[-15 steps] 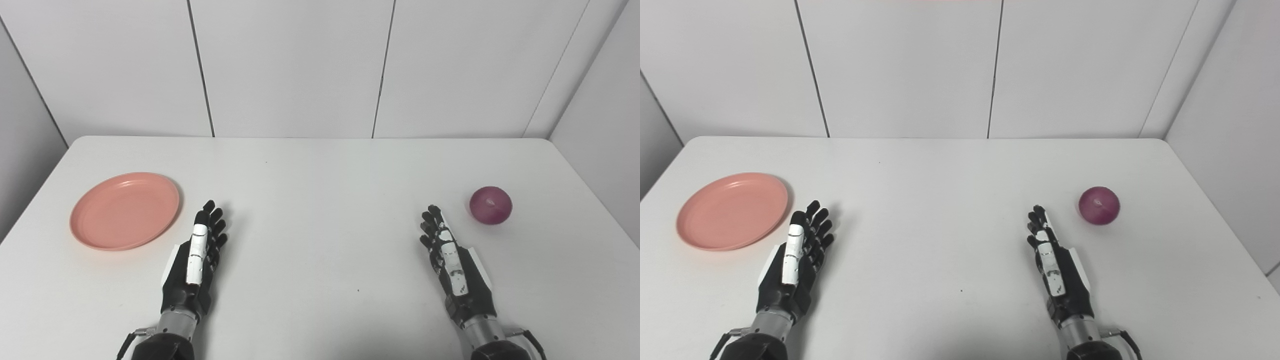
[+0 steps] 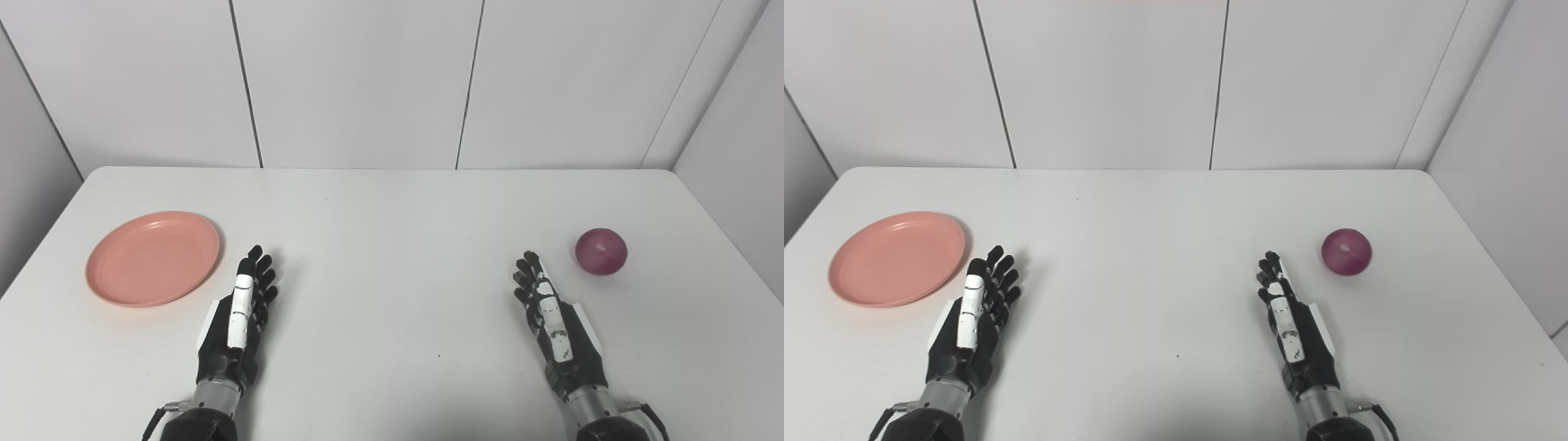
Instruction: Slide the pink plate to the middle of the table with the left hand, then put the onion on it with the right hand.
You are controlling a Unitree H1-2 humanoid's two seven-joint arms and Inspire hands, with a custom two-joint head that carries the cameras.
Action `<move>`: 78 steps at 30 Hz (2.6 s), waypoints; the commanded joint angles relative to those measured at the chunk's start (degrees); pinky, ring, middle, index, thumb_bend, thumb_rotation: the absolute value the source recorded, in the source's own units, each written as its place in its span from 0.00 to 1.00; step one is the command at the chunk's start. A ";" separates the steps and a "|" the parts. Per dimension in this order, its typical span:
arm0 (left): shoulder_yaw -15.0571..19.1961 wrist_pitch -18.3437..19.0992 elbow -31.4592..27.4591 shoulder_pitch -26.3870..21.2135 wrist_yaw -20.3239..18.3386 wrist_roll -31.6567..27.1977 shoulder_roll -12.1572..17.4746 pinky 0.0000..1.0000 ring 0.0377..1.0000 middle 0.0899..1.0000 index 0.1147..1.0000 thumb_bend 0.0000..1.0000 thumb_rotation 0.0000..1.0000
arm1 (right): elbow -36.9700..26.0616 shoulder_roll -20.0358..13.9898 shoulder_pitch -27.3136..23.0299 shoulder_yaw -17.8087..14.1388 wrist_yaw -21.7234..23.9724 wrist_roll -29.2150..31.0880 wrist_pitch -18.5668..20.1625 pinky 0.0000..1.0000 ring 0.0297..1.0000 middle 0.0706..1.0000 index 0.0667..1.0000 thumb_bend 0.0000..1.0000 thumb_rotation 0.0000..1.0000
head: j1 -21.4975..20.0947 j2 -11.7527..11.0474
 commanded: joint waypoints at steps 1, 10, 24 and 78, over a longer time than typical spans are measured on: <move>0.17 -1.74 -1.17 1.16 -0.50 -0.37 2.09 1.00 1.00 1.00 1.00 0.70 0.99 | -0.37 0.19 -1.51 0.13 0.12 0.18 0.42 1.00 0.98 0.98 1.00 0.89 1.00 | -0.04 0.05; 0.15 -1.55 -1.26 1.16 -0.69 -0.16 2.06 1.00 1.00 1.00 1.00 0.70 0.99 | -0.38 0.11 -1.55 0.13 0.04 -0.07 0.37 1.00 0.99 0.98 0.99 0.90 1.00 | -0.08 0.08; -0.05 -1.52 -1.34 1.27 -0.69 -0.11 1.69 1.00 1.00 1.00 1.00 0.69 0.99 | -0.22 -0.05 -1.42 -0.16 0.20 0.39 0.19 1.00 0.98 0.98 1.00 0.89 1.00 | 1.68 -0.49; -9.57 -10.78 8.24 1.84 7.80 5.79 -4.10 1.00 1.00 1.00 1.00 0.68 1.00 | 9.88 -6.95 -1.02 -4.09 8.13 6.70 -6.88 1.00 1.00 1.00 1.00 0.77 1.00 | 22.06 -12.98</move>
